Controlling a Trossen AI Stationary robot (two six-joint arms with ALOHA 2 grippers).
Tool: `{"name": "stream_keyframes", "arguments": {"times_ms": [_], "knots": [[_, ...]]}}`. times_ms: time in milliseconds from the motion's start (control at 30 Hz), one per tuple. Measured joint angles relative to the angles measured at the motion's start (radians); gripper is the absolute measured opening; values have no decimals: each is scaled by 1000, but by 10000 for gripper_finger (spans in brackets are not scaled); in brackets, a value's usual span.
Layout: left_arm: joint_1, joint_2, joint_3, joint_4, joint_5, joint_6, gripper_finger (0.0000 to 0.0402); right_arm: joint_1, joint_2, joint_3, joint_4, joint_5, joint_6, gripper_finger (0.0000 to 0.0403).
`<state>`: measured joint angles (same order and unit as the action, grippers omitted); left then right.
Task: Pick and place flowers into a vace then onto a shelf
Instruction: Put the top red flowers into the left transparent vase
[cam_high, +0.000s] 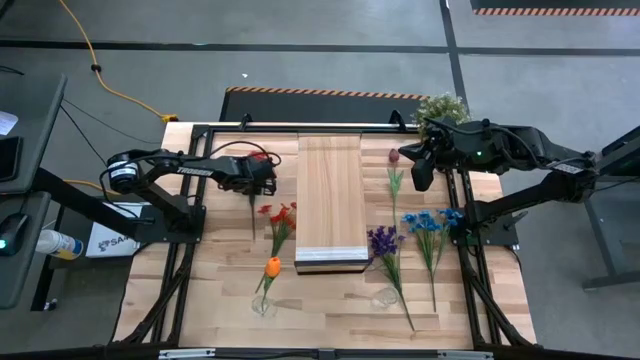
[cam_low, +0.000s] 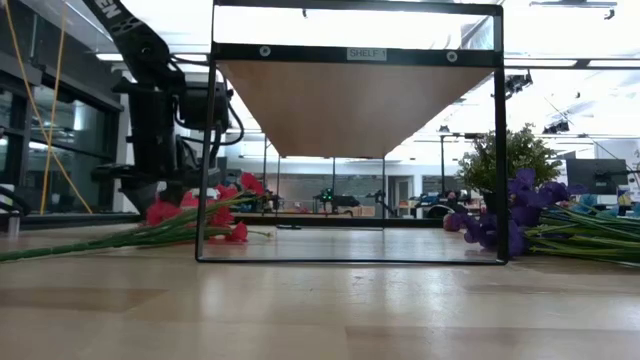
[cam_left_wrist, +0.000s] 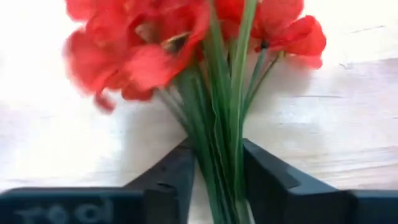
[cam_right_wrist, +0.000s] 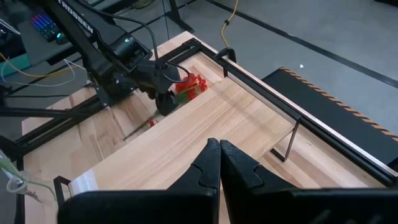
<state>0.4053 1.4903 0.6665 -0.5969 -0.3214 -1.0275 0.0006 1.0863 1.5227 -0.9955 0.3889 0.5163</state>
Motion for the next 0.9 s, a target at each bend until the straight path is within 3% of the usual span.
{"name": "stream_keyframes", "arguments": {"times_ms": [267, 600, 900], "knots": [[1, 0, 0, -5, -22, 2, 41, 0, 0, 0, -1, -4, 0, 0], [2, -27, -6, -19, -14, 2, 41, 0, 0, 0, -1, -6, 0, 0], [2, -221, -5, -101, -53, 2, 41, 0, 0, 0, -1, -7, 0, 0]]}}
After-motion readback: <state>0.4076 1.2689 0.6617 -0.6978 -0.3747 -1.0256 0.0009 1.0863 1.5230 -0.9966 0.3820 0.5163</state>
